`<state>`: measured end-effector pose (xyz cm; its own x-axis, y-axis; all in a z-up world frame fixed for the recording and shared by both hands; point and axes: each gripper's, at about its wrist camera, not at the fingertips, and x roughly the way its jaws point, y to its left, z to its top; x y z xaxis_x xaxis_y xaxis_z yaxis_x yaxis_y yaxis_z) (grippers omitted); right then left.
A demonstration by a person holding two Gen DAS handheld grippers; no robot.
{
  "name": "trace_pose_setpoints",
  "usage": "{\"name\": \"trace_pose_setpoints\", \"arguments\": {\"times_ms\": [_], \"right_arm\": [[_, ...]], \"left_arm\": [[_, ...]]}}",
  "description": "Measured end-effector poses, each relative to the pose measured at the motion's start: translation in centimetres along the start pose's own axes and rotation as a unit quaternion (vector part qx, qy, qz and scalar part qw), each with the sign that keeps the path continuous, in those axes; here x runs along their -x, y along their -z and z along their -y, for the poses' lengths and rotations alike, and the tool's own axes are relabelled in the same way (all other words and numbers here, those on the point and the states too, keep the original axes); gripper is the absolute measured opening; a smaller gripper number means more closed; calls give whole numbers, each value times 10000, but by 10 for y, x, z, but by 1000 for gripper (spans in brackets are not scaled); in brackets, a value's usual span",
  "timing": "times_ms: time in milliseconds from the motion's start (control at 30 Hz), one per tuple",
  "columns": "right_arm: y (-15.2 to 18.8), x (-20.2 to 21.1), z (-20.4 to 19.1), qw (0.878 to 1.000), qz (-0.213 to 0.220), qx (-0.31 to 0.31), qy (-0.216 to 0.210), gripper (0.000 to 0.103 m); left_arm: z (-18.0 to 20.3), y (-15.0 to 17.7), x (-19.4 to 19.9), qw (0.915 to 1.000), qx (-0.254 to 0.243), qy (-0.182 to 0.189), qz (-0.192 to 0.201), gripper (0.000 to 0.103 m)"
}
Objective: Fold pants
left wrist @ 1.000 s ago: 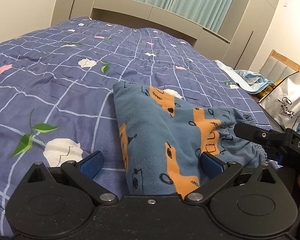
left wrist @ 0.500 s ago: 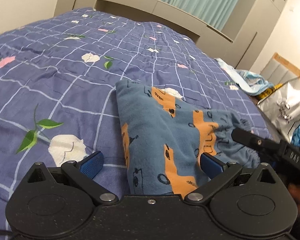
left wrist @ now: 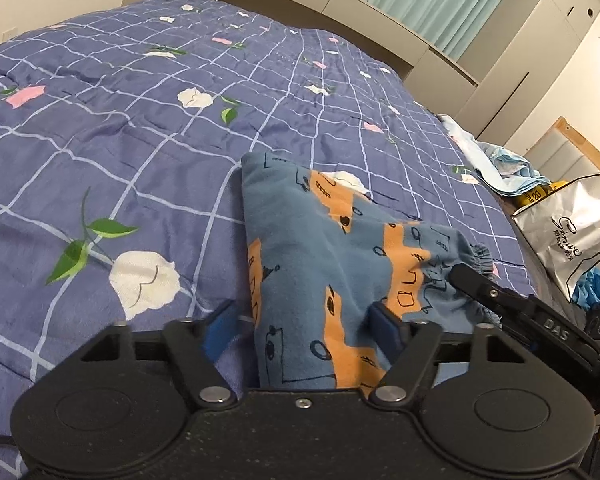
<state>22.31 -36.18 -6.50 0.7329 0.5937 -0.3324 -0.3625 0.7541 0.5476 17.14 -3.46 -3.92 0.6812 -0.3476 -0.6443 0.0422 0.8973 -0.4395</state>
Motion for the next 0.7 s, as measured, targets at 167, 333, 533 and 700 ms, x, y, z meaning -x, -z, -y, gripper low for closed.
{"name": "trace_pose_setpoints", "arguments": {"times_ms": [167,333,533,700], "right_arm": [[3,3,-5,9997,72,86,214,40],[5,3,-19,9979,161,456,434,31],[5,9,-45,9896,453,1073,842,25],[1,17,-58,9811,739,1427,1075,24]], "left_arm": [[5,2,2,10000,-76,-28,19,45],[17,-1,3,9993,-306,-188,67,34],[28,-10,2,9983,-532,-229,108,26],[43,-20,-3,9975,-673,-61,212,25]]}}
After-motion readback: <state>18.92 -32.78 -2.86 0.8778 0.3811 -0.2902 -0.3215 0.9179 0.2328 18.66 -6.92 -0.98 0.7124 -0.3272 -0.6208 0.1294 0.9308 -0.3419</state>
